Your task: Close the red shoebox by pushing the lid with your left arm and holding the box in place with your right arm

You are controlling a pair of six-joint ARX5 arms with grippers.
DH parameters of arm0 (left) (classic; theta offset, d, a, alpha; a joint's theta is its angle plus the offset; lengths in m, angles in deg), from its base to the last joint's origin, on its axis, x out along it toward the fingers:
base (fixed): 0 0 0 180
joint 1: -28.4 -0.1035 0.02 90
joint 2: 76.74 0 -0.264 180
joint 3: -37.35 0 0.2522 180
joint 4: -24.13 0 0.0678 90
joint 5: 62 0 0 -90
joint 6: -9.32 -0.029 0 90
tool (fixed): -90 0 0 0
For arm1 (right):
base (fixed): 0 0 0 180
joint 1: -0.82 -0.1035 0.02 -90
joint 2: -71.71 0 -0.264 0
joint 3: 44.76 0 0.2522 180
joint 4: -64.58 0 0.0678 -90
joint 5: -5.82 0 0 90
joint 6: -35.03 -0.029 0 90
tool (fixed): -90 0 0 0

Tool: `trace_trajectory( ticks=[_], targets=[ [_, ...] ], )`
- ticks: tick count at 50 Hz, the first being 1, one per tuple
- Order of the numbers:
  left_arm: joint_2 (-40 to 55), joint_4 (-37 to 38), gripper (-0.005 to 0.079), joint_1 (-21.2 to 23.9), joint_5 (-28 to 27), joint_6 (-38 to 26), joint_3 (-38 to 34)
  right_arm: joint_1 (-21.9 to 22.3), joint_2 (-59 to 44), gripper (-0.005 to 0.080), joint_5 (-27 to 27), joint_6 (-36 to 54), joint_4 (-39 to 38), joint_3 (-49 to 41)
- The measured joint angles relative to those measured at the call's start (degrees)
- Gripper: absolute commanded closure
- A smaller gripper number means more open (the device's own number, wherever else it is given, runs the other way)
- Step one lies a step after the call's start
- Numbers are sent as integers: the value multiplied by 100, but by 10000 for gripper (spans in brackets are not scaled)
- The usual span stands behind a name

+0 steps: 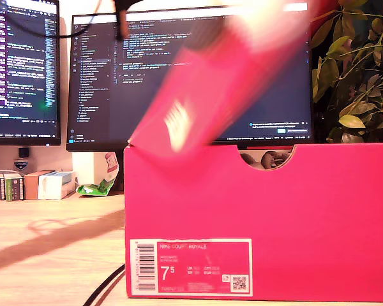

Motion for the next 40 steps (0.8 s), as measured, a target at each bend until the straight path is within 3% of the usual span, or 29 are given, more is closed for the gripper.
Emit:
trace_trajectory(
  ticks=[6, 16, 26, 40],
  targets=[
    [0, 249, 762, 7, 627, -177, 0, -192, 7, 764, -603, -107, 155, 0],
    [0, 1016, 762, -269, 1460, -844, 0, -839, -227, 764, -975, -118, 463, 0],
    [0, 1228, 762, -472, 1733, -1069, 0, -1403, -907, 765, -1019, -114, 662, 0],
    [0, 1263, 762, -684, 1921, -1141, 0, -1777, -1626, 764, -1010, -105, 649, 0]
  ],
)
